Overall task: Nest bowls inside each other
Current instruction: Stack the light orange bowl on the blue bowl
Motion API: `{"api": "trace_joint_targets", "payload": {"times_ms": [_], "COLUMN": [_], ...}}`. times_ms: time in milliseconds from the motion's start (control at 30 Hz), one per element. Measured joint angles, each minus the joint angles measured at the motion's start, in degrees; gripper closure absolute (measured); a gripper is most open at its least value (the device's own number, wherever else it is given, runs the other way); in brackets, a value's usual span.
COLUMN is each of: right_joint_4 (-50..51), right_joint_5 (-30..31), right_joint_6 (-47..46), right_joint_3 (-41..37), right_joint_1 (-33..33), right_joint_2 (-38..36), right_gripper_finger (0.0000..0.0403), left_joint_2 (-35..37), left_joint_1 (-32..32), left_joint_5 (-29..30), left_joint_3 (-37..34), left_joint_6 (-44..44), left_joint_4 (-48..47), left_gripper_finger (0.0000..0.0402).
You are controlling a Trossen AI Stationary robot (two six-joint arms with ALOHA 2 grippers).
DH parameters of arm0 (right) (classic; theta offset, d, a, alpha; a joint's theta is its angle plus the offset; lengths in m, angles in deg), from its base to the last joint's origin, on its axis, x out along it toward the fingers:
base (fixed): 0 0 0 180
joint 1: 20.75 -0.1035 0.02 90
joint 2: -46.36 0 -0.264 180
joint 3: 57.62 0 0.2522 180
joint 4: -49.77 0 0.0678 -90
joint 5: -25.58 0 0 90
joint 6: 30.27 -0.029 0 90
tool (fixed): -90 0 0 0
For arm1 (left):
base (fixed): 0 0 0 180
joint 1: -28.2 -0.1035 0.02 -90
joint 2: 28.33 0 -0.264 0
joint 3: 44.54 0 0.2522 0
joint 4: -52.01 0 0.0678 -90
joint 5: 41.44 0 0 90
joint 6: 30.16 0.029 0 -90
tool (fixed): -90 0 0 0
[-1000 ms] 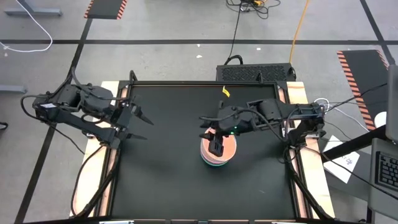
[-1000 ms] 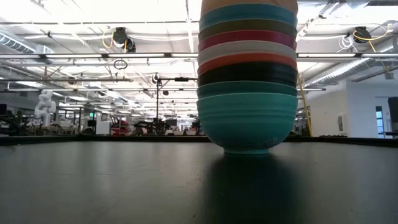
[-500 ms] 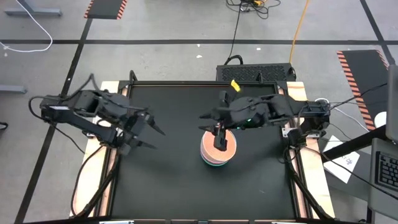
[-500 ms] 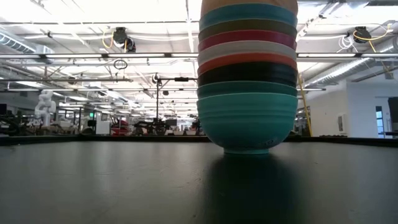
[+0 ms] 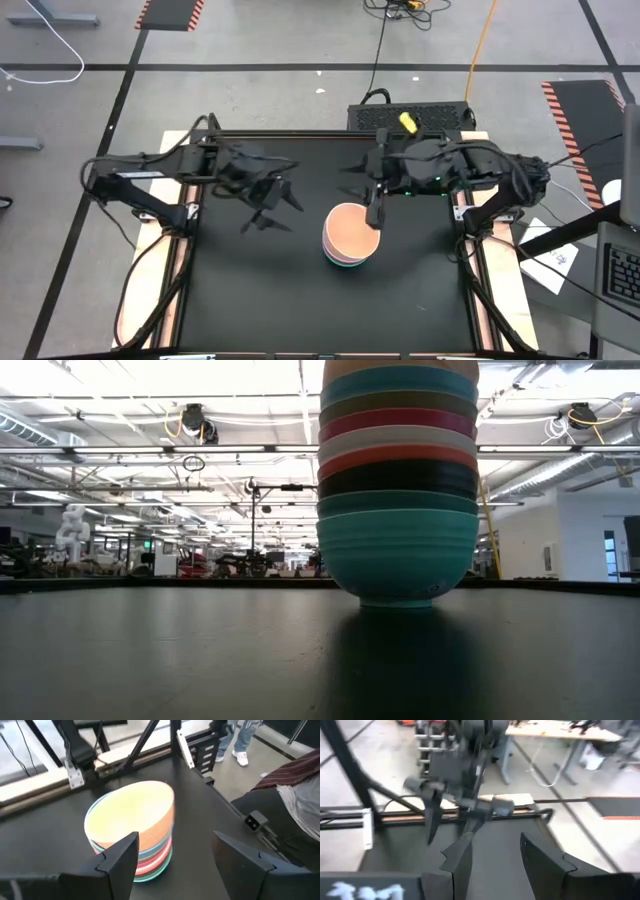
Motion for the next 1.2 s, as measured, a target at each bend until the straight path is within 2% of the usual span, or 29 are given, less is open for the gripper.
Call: {"api": "trace_joint_targets", "payload": {"times_ms": [133, 300, 433, 500, 600, 833, 967, 1200], "right_joint_4": [2.87, 2.75, 0.75, -1.52, -6.65, -18.12, -18.38, -18.9], "right_joint_5": [2.81, 2.56, 2.22, -0.12, -3.49, -5.38, -6.74, -6.78], "right_joint_6": [0.1, -0.11, -0.64, -1.17, -1.55, -3.51, -4.81, -4.5], "right_joint_3": [0.0, -4.3, -11.29, -15.51, -22.81, -37.07, -38.73, -38.73], "right_joint_1": [0.24, 2.25, 4.07, 5.24, 6.67, 8.6, 8.75, 8.28], "right_joint_2": [-1.55, -3.01, -6.26, -8.56, -12.93, -25.1, -27.72, -28.1], "right_gripper_finger": [0.0245, 0.0245, 0.0245, 0.0245, 0.0245, 0.0245, 0.0245, 0.0245], "left_joint_2": [-4.33, -9.54, -13.84, -15.96, -19.57, -29.02, -31.85, -31.94], "left_joint_1": [-2.37, -3.09, -3.09, -3.09, -2.98, -2.57, -1.42, 0.67], "left_joint_5": [-3.24, -4.24, -6.33, -7.06, -7.65, -8.3, -6.37, -3.67], "left_joint_3": [0.26, 5.75, 12.81, 15.79, 20.47, 30.99, 33.28, 32.68], "left_joint_6": [0.22, 1.75, 2.03, 2.04, 1.75, 1.44, 3.62, 6.13], "left_joint_4": [0.8, -1.32, -5.55, -6.95, -8.84, -19.2, -25.08, -24.71], "left_gripper_finger": [0.0151, 0.0151, 0.0151, 0.0151, 0.0151, 0.0151, 0.0151, 0.0151]}}
